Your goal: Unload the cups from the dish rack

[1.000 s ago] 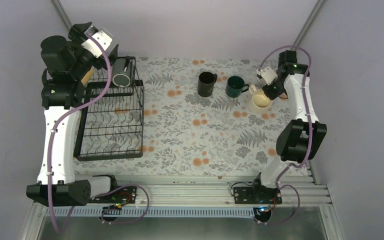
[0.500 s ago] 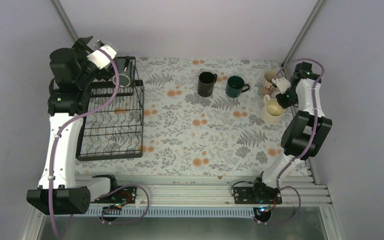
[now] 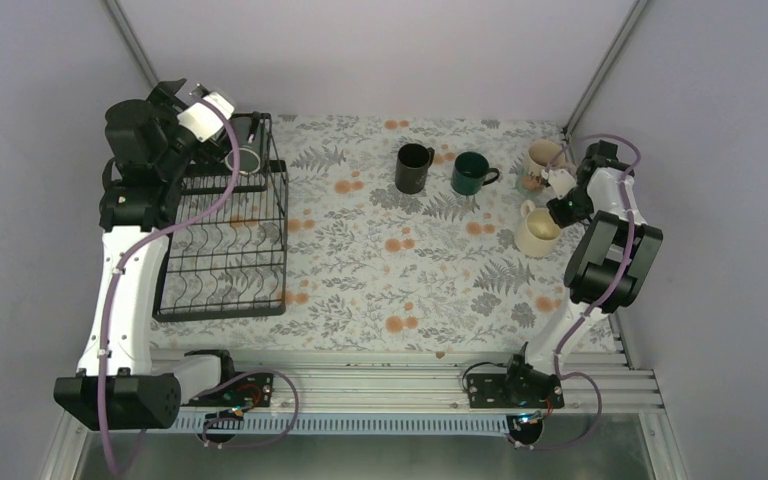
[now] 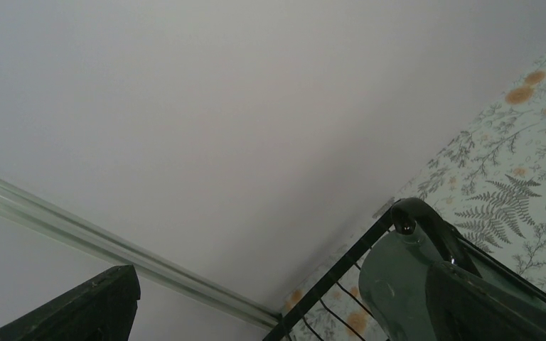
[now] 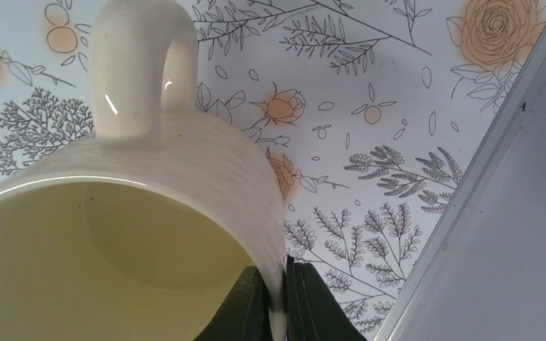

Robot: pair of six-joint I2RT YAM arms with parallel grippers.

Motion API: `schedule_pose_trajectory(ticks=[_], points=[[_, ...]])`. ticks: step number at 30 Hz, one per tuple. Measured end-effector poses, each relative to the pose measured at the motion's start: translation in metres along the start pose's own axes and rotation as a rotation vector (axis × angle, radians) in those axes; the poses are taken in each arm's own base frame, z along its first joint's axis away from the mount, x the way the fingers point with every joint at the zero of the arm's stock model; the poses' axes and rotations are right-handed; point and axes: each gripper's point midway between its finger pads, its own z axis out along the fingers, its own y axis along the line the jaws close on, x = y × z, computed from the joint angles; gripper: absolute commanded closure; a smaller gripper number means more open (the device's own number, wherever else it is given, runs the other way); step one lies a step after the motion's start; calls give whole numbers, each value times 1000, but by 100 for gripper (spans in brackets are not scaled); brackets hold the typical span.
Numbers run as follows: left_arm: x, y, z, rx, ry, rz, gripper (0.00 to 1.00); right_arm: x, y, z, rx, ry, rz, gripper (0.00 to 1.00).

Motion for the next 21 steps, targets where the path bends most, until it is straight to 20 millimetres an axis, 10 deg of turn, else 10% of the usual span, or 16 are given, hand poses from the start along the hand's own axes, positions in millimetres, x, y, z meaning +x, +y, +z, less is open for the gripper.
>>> schedule_pose_trajectory(ticks=[4,12,21], points=[[10,-4,11,11,32,-23,0,-1,-2,4,11,-18,3,96],[29,-13,33,52,91,-43,0,-5,-9,-5,48,-59,18,51],[9,-14,66,82,156,-108,0,-28,-23,-87,184,-215,15,38]])
